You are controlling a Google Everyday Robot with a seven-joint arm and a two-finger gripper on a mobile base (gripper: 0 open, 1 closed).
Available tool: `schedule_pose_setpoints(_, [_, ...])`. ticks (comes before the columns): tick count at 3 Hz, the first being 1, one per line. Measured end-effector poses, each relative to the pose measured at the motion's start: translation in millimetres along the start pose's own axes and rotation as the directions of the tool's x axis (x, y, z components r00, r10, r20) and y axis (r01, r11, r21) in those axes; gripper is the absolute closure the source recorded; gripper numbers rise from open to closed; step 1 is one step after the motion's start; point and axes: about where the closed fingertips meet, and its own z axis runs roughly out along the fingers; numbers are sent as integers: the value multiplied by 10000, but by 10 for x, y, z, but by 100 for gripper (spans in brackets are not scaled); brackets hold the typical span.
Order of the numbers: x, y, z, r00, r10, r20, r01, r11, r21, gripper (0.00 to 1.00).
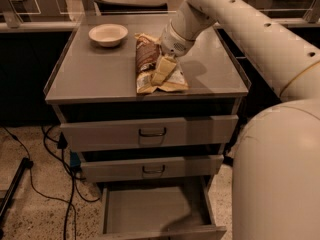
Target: Place brown chip bag into bottom drawer
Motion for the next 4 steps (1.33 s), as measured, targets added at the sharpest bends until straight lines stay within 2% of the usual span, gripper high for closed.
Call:
schedule_pose_setpoints(2, [-367, 137, -513, 9998, 168, 93, -170, 9997, 165, 100])
schedule_pose_setpoints(3, [-674, 171, -834, 9995, -192, 247, 178, 9983, 549, 100])
schedule_pose_setpoints(4, [-719, 231, -903, 9996, -212, 193, 200, 9980, 602, 100])
